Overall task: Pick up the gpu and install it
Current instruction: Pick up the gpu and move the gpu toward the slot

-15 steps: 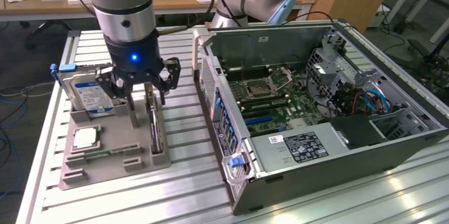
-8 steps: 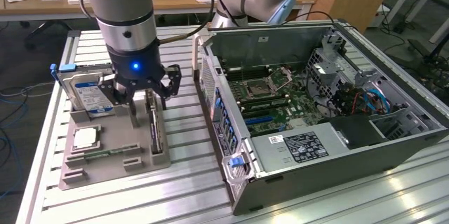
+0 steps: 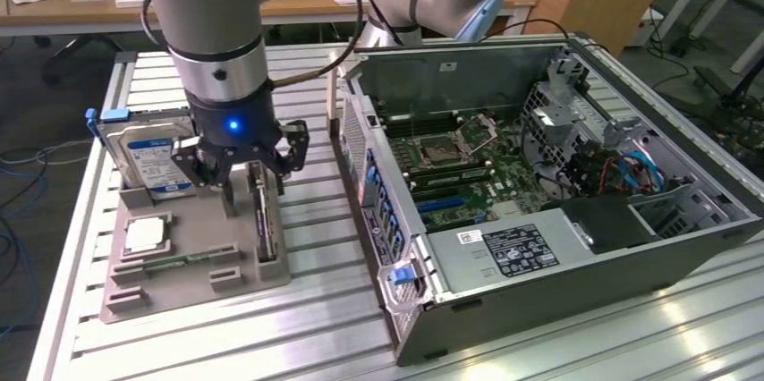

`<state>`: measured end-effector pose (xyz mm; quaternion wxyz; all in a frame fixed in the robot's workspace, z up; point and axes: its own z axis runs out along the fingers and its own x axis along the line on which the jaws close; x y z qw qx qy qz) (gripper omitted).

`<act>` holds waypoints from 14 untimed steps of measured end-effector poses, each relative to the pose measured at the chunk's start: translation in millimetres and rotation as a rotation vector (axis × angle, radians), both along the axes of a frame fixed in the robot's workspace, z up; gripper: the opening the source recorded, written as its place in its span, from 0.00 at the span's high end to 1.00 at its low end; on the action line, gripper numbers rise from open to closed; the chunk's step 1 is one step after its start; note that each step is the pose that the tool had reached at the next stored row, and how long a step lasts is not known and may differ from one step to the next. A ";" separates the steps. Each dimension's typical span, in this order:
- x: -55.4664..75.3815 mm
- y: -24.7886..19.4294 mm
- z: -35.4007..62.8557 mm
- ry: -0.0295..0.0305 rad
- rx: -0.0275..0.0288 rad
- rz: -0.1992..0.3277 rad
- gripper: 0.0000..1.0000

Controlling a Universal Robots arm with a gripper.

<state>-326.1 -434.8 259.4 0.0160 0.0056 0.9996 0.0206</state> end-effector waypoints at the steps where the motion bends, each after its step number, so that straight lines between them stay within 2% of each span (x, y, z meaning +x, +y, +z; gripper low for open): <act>1: 0.0 0.0 -1.8 -0.0001 -0.0001 -0.001 0.35; 3: 0.0 -0.5 -4.9 0.0000 -0.0018 -0.002 0.35; 7: 0.1 -0.8 -9.5 -0.0001 -0.0130 -0.004 0.35; 14: 0.1 -0.7 -21.7 0.0000 -0.0136 -0.012 0.35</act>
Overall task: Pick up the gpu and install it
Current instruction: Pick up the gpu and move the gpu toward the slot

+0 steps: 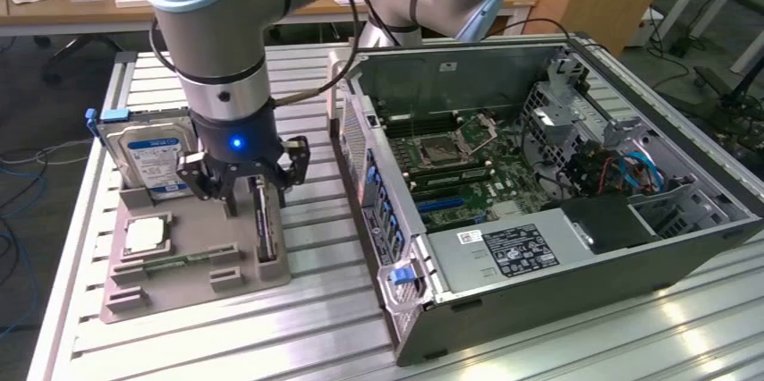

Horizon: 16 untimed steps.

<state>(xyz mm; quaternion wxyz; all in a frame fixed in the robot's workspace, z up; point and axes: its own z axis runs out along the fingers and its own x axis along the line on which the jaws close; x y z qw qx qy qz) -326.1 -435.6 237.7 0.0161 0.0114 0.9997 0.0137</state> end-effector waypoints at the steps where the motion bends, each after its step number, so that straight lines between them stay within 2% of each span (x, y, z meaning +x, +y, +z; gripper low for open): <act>1: 0.0 0.0 -1.8 0.0000 0.0000 -0.001 0.35; 5: 0.1 0.5 -9.2 0.0000 0.0000 -0.006 0.35; 9: 0.5 3.8 -15.9 0.0000 0.0000 -0.018 0.35; 16: 0.7 4.1 -28.7 0.0001 0.0000 -0.034 0.35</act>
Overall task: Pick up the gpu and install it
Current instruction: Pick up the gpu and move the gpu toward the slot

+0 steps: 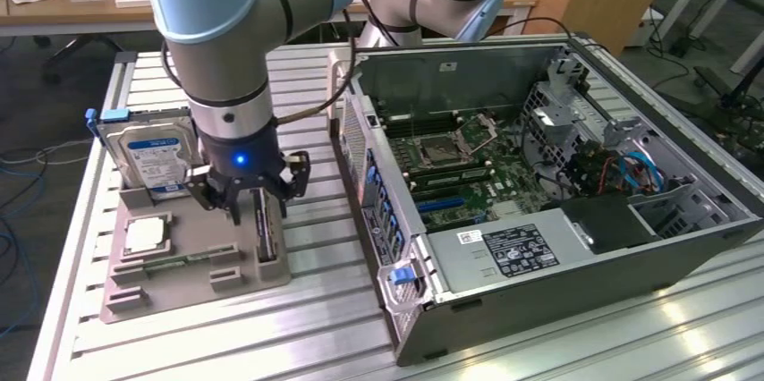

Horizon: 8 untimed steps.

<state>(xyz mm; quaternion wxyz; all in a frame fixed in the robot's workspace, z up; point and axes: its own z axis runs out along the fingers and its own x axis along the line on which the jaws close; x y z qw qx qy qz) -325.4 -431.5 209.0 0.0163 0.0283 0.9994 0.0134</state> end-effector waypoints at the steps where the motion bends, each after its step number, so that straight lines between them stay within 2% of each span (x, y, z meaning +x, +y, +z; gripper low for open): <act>1: 0.0 0.0 -0.6 0.0000 0.0000 0.000 0.35; 8: 0.0 0.0 -0.6 0.0000 -0.0009 0.000 0.35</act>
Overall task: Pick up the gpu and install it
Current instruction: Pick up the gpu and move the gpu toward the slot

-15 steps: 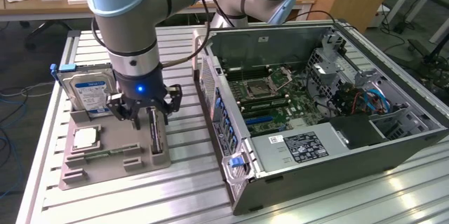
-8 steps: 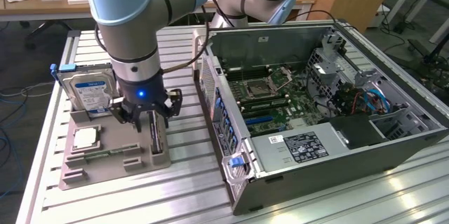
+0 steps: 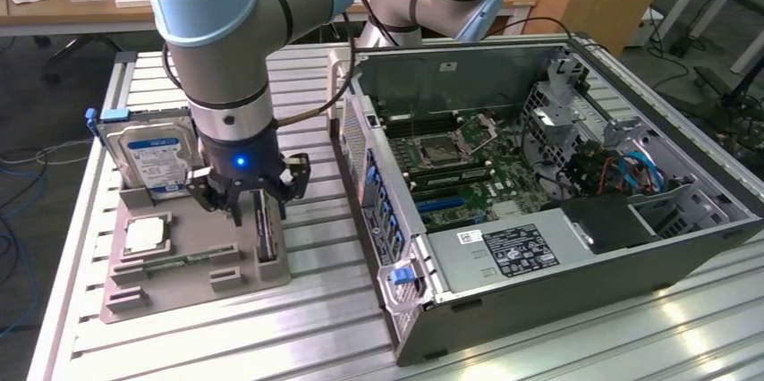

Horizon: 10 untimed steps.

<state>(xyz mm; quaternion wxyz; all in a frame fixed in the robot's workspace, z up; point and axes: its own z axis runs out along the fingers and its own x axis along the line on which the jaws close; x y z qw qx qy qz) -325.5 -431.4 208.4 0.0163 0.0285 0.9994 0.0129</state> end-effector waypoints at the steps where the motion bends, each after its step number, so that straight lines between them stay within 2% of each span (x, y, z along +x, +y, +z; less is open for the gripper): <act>1: 0.0 0.0 0.0 0.0001 -0.0001 0.000 0.36; 2: 0.0 0.0 0.0 0.0000 -0.0002 0.000 0.43; 3: 0.0 0.0 0.0 0.0000 -0.0001 0.000 0.43; 5: 0.0 0.0 0.0 0.0001 -0.0002 0.000 0.55; 6: 0.0 0.0 0.0 0.0000 -0.0001 0.000 0.55; 7: 0.0 0.0 0.0 0.0000 -0.0002 0.000 0.61; 10: 0.0 -0.1 -0.2 -0.0001 0.0000 0.000 0.61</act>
